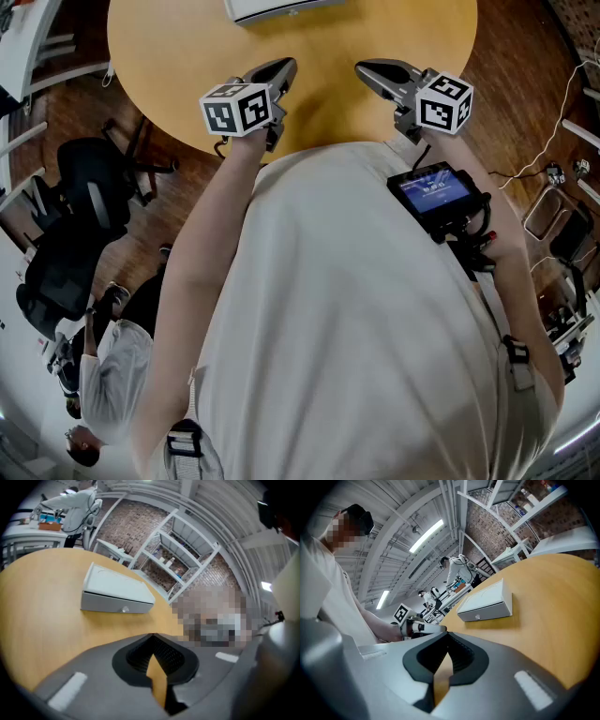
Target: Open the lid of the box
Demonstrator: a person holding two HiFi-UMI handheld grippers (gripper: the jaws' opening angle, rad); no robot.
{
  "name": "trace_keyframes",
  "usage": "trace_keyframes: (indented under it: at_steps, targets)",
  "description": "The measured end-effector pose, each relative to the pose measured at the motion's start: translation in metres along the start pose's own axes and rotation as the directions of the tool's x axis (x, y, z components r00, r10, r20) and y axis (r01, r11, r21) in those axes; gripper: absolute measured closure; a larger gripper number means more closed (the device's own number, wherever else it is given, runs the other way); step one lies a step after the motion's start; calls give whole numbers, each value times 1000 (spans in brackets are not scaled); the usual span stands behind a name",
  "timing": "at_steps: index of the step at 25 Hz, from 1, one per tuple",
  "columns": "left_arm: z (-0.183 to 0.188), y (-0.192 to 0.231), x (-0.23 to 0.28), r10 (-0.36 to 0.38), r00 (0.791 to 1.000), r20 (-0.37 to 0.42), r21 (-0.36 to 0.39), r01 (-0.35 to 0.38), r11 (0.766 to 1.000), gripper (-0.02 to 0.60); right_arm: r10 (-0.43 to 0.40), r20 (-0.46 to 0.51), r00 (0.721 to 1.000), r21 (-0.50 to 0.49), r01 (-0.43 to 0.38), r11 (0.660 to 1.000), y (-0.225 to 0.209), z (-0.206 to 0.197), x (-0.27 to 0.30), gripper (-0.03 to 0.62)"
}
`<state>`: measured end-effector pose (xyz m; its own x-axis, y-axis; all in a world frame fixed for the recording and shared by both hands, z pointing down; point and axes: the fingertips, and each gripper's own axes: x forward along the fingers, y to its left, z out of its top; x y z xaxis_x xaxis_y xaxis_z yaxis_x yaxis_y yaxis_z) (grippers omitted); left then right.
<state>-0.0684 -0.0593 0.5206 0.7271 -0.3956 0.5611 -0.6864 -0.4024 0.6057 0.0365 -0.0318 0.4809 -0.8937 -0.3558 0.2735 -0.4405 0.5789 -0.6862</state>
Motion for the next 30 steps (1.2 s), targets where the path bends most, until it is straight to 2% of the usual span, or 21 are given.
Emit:
trace_keyframes:
  at_steps: [3,5,11,13,15,19,24,27,30]
  targets:
    - [7,21,22,43,999,-7,-88,-43,995,562,5,-2,1000,0,-5,1000,-4,6,-1,592]
    - [13,32,37,72,997,-30,-112,-75,991,529,-1,-3,1000,8,1,1000,-7,8,-3,592]
    - [37,56,64,154,983,-101,-96,-164,982,430,-38,19,999,64,37,997,-13,6,-8,592]
    - [45,59,71,167,980,-110,-107,-178,978,428,-49,25,998,76,47,996,-16,5,-11,592]
    - [50,63,77,176,978,-112,-165,-193,967,426,-58,31,998,81,56,995,-18,5,-14,592]
    - [56,69,83,186,978,-97,-326,-207,922,420,-64,47,997,89,60,994,-19,6,-15,592]
    - [56,71,86,195,978,-76,-429,-209,879,431,-71,55,996,100,65,993,-20,1,-17,592]
    - [58,72,85,214,975,-66,-430,-221,875,508,-73,59,996,99,67,993,-21,2,-18,592]
    - [58,72,84,226,972,-69,-415,-234,879,509,-79,60,995,97,73,993,-23,2,-19,592]
